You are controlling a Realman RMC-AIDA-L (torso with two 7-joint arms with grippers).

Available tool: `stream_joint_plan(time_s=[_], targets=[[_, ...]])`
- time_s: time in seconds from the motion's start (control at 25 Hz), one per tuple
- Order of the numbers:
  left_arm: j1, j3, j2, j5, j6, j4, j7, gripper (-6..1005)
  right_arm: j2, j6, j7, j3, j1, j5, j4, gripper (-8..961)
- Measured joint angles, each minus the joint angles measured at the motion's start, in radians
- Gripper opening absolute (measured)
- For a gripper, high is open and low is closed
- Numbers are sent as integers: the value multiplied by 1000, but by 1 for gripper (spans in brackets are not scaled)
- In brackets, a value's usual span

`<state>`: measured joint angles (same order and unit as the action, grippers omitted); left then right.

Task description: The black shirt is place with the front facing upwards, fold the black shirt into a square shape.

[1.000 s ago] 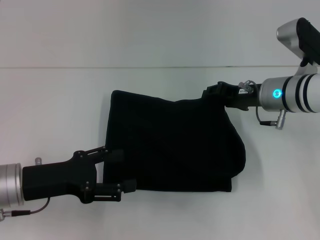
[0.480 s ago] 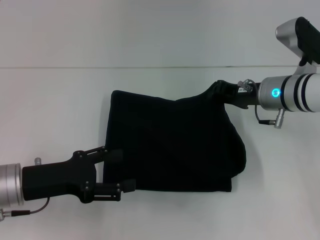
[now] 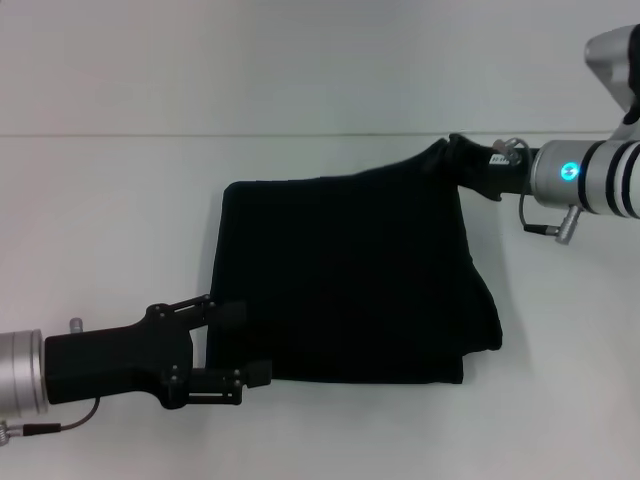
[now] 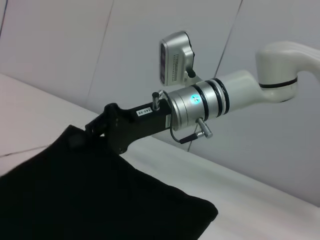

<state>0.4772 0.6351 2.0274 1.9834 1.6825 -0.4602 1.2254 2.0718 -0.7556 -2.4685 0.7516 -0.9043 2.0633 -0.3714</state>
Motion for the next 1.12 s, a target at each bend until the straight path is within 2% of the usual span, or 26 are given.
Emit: stream_joint_plan(time_s=[0.28,0.52,0.8,1.0,1.08,1.12], targets=[[-3,0,2,0,5,0,0,946,-2,45,15,4,9,-29,5,20],[-3,4,3,0,6,0,-2,946,13,124,44,7,4,-30,15,21],[-2,4,3,0,6,2,-1,946,16,164,48,8,6,-32,28,28],[0,0,4,0,3,7,-1,946,18,196,57,-1,50,-83,25,33],[1,0,5,-2,1,9,-1,946,18,193,92,-1,93,-172,6,235],[1,0,5,-3,0,10,-1,946,18,183,123,-1,119,-239,-7,276]])
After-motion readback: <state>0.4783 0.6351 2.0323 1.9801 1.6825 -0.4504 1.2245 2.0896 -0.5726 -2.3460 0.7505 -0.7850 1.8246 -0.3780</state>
